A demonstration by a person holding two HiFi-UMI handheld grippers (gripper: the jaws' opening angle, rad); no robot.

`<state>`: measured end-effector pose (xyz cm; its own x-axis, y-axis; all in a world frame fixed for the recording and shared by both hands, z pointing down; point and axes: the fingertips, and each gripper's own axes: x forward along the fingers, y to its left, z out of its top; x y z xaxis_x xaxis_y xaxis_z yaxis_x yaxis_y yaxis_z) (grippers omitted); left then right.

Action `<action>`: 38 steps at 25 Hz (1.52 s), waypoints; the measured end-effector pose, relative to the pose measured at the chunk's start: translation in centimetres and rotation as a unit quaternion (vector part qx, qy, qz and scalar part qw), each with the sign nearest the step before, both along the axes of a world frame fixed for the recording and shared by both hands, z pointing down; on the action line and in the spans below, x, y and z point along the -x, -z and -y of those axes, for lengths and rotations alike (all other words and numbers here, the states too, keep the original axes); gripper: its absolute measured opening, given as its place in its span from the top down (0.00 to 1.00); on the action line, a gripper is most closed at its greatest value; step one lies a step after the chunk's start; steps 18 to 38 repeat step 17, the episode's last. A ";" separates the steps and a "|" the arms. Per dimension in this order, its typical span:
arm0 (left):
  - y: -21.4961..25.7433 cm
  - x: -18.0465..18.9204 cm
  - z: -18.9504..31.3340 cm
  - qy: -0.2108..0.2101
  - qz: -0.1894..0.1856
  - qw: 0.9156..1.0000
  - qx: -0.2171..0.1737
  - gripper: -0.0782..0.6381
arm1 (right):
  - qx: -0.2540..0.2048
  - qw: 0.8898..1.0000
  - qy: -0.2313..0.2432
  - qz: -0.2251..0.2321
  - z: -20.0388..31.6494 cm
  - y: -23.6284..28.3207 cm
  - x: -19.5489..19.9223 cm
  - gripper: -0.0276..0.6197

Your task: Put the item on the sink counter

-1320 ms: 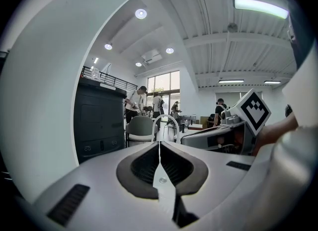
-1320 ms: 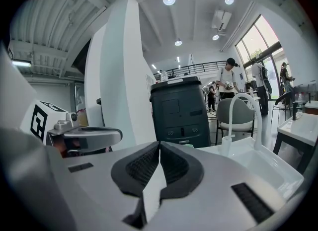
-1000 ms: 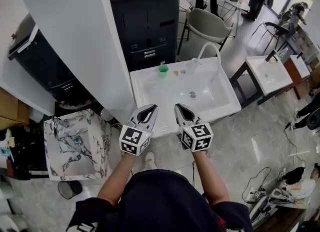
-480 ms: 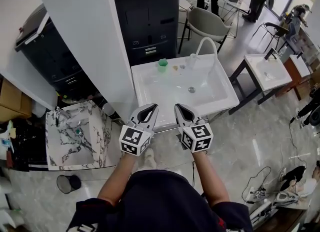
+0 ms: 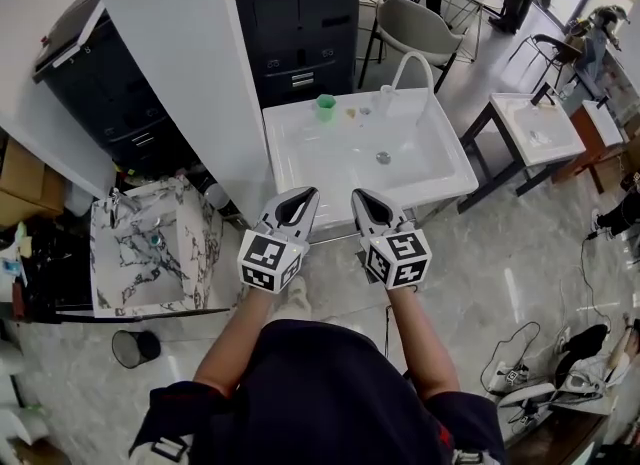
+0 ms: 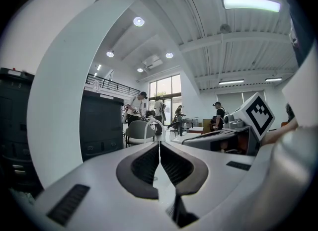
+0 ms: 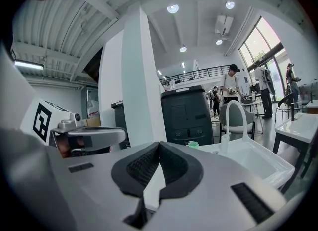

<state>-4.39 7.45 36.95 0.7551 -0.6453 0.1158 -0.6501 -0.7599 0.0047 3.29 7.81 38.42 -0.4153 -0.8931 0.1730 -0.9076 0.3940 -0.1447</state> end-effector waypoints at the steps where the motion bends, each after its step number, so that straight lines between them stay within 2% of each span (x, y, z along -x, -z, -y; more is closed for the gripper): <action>1: 0.0 -0.1 -0.1 -0.001 0.001 1.000 0.000 0.86 | 0.000 1.000 0.000 0.000 -0.1 0.0 0.0 0.91; 38: 0.0 0.1 -1.4 -0.005 -0.006 1.000 0.002 0.86 | -0.003 1.000 0.010 -0.013 -1.5 0.1 0.4 0.91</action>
